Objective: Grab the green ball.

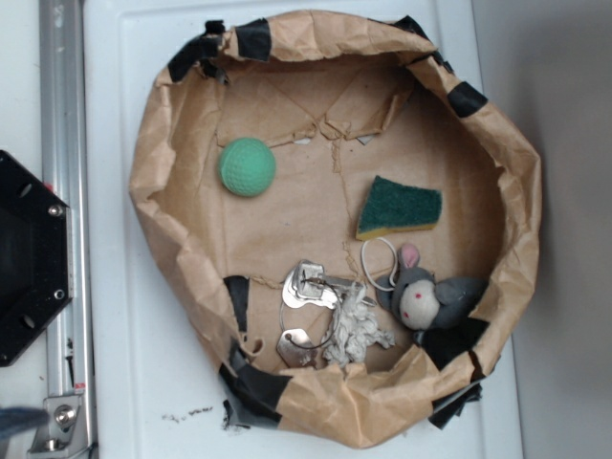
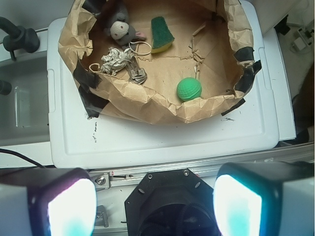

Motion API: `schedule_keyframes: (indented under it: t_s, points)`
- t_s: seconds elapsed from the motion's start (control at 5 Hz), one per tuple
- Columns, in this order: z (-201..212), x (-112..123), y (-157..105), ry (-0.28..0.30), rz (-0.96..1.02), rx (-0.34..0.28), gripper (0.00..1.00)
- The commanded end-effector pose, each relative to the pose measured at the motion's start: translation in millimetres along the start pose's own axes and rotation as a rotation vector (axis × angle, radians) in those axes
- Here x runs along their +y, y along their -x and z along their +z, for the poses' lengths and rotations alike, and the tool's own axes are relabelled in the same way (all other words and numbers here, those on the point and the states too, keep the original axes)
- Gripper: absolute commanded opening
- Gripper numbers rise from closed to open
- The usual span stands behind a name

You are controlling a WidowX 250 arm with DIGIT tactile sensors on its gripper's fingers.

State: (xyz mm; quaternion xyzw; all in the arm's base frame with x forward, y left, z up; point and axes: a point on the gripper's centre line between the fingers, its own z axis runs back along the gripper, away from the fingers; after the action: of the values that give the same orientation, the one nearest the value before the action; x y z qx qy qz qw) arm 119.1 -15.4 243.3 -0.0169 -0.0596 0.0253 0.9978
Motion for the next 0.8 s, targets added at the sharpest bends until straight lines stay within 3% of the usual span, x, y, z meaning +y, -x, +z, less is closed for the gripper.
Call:
schedule_keyframes:
  t_s: [0.0,0.2,0.4,0.6]
  points:
    - [0.0,0.0,0.0,0.000,0.000,0.000,1.00]
    - [-27.9,26.1,-48.4,-0.001,0.106,0.130,1.00]
    - [-83.0,34.8,-90.2,-0.064,0.163,0.156,1.00]
    - [-136.6,46.2,-95.7,-0.128,0.107,0.228,1.00]
